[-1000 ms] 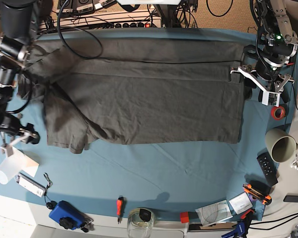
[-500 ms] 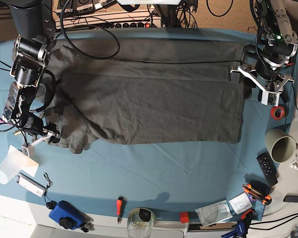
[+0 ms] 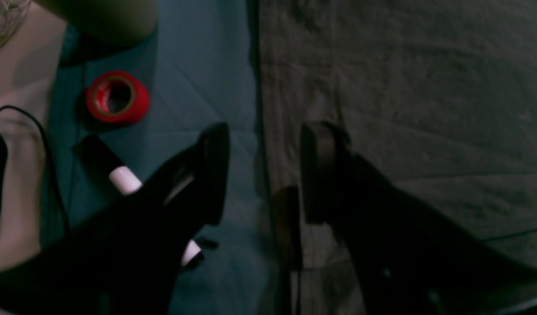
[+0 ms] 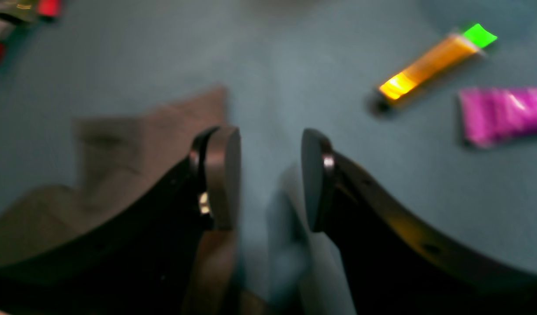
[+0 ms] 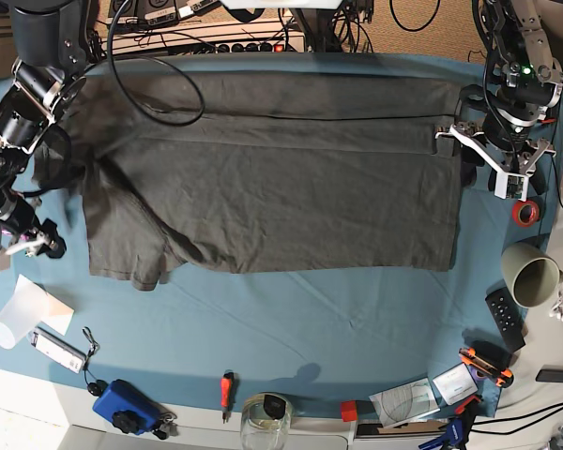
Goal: Fold the T-shirt properly
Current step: 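Regrasp the shirt's side edge near the sleeve with the right gripper, then lower the left gripper to the shirt's opposite side edge and grasp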
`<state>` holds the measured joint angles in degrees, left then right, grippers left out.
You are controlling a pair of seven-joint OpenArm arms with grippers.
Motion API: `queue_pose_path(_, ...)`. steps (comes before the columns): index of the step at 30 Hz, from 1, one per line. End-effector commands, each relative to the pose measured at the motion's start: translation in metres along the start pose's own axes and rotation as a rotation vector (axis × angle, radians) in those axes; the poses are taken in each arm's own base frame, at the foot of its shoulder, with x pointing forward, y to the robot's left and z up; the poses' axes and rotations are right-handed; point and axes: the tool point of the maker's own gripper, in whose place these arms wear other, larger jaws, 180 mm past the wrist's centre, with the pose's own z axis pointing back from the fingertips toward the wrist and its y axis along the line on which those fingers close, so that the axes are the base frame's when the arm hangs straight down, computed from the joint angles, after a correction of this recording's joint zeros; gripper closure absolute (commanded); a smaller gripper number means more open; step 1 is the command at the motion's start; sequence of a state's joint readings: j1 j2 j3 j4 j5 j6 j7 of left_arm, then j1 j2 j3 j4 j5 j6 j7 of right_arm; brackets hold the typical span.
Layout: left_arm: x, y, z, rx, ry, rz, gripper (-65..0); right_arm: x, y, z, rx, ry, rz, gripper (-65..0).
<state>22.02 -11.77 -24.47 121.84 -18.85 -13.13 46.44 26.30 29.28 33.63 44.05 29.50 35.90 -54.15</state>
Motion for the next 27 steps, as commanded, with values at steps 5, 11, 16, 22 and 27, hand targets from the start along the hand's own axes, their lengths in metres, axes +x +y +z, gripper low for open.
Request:
queue_pose_path(5,0.011,0.002,0.003,0.004,-0.038,-0.011,-26.9,-0.004,0.006,-0.014,-0.041,-0.006,0.06,-23.4)
queue_pose_path(11,0.009,0.002,0.003,0.004,-0.031,-0.011,-26.9,-0.027,0.017,-0.035,-0.093,0.055,0.103,-22.9)
queue_pose_path(16,0.009,0.002,0.003,0.004,-0.032,-0.011,-26.9,-0.044,0.035,-0.047,-0.055,0.102,0.102,-22.9)
queue_pose_path(22,0.01,0.002,0.003,0.004,-0.033,-0.011,-26.9,-0.053,0.05,-0.051,0.005,0.129,0.063,-22.9)
queue_pose_path(27,0.013,0.001,0.002,0.0,-0.047,-0.008,-26.9,-0.062,0.055,-0.049,0.035,0.179,0.086,-22.9)
